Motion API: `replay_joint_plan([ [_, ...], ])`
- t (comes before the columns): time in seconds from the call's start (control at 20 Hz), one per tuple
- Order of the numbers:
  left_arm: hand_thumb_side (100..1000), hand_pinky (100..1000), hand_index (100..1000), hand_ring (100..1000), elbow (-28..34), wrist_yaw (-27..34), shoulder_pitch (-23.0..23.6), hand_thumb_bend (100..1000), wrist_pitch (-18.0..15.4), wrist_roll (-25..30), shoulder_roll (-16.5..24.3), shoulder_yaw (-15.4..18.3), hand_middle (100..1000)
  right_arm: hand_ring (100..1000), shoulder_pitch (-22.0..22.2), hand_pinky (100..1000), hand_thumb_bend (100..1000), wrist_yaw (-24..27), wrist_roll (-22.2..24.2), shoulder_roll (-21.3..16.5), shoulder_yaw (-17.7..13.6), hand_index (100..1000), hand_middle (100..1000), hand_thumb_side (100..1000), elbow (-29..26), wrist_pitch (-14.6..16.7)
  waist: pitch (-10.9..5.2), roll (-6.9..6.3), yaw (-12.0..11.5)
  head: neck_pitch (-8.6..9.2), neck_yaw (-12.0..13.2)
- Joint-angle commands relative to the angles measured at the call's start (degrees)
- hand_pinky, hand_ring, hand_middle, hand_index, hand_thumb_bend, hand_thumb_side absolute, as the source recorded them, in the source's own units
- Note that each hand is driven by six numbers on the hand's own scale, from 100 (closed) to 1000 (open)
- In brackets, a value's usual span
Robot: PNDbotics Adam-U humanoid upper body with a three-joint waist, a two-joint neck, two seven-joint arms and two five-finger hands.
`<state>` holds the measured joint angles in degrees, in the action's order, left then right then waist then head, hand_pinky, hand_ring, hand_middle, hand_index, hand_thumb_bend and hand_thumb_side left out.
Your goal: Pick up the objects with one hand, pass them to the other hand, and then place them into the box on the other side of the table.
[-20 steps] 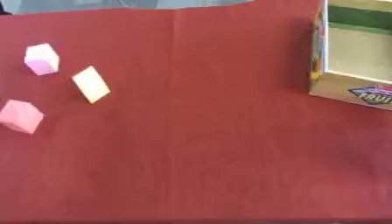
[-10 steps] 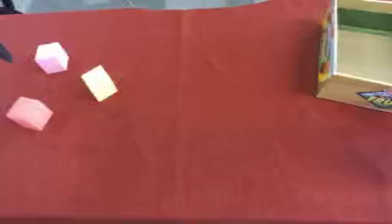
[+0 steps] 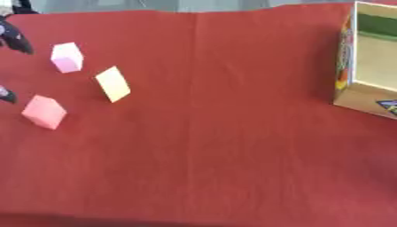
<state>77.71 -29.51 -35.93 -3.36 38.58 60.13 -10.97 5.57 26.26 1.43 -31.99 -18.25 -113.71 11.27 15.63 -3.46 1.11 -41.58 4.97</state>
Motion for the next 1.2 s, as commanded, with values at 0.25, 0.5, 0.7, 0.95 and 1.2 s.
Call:
replay_joint_plan([
  [0.25, 100, 816, 758, 787, -3.42, -1.9, -2.29, 813, -2.06, 2.61, 0.73, -1.5, 715, 1000, -0.57, 925, 100, -1.38, 0.3, -0.37, 0.08, 955, 860, 591, -0.88, 0.17, -0.03, 0.45, 0.29, 1.04, -0.73],
  [0.5, 100, 819, 755, 792, -5.26, -3.29, -2.62, 848, -3.27, 4.0, 0.41, -2.24, 725, 1000, -0.82, 925, 100, -1.99, 0.35, 0.01, 0.36, 954, 859, 594, -0.88, -0.04, 0.34, 0.56, 0.47, 1.05, -2.69],
  [0.7, 100, 818, 749, 792, -7.07, -5.59, -3.15, 845, -4.51, 4.53, -0.52, -2.92, 724, 1000, -1.13, 926, 100, -2.25, 0.49, 0.17, 0.63, 954, 858, 592, -0.88, -0.48, 0.44, 0.53, 0.59, 1.35, -3.28],
  [0.95, 100, 820, 732, 792, -8.9, -5.93, -3.8, 777, -6.05, 5.52, -1.59, -3.77, 725, 1000, -1.25, 926, 100, -2.52, 0.64, 0.37, 0.78, 954, 857, 597, -0.88, -0.74, 0.54, 0.56, 0.77, 1.45, -3.04],
  [1.2, 100, 815, 728, 787, -10.56, -6.91, -4.43, 755, -7.33, 5.23, -2.92, -4.49, 721, 1000, -1.36, 927, 100, -2.96, 0.71, 0.78, 0.91, 953, 855, 601, -0.88, -1.26, 0.69, 0.57, 0.94, 1.43, -2.84],
])
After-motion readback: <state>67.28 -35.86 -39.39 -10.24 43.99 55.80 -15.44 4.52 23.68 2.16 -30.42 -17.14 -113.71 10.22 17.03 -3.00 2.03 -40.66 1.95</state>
